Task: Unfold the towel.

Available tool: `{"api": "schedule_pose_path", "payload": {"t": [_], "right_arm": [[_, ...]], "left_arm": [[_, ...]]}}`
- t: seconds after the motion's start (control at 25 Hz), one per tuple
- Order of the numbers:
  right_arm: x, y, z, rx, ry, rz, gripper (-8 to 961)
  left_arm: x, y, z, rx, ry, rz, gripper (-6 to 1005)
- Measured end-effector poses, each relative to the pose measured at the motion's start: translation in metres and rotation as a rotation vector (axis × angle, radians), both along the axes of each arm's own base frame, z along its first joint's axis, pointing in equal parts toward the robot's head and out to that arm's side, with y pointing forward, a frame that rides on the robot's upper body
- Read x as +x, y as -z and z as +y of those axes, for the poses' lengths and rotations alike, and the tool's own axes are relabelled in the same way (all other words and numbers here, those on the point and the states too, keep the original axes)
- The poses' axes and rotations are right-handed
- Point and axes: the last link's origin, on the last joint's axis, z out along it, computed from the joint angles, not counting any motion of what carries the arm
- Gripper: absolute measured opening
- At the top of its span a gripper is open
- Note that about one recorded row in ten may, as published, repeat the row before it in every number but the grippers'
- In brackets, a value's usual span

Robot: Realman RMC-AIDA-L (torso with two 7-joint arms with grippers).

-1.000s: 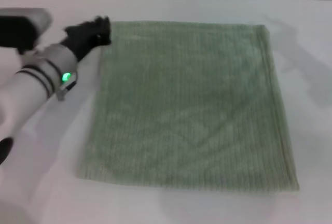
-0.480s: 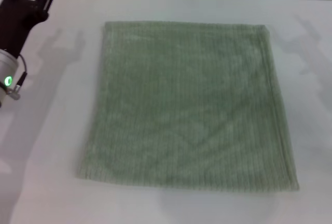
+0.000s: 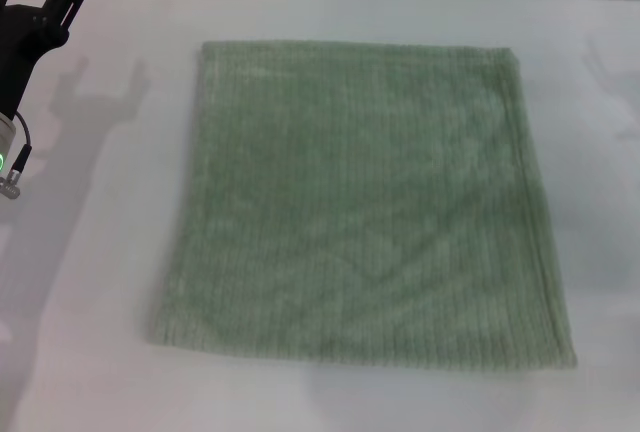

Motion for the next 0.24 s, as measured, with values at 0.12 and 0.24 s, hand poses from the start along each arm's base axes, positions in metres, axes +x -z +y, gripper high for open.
{"api": "schedule_pose_path", "payload": {"t": [0.12,0.24], "right_arm": [[0.0058,-0.0012,-0.0008,0.024,0.031,0.023,797],[0.0088,-0.0011,-0.0031,0.027,0.039,0.026,797]], "left_arm": [[0.0000,-0.0002,0.0000,0.002,0.000,0.005,826],[-0.0011,0.0005,-0.0007,0.000,-0.004,0.006,826]]}}
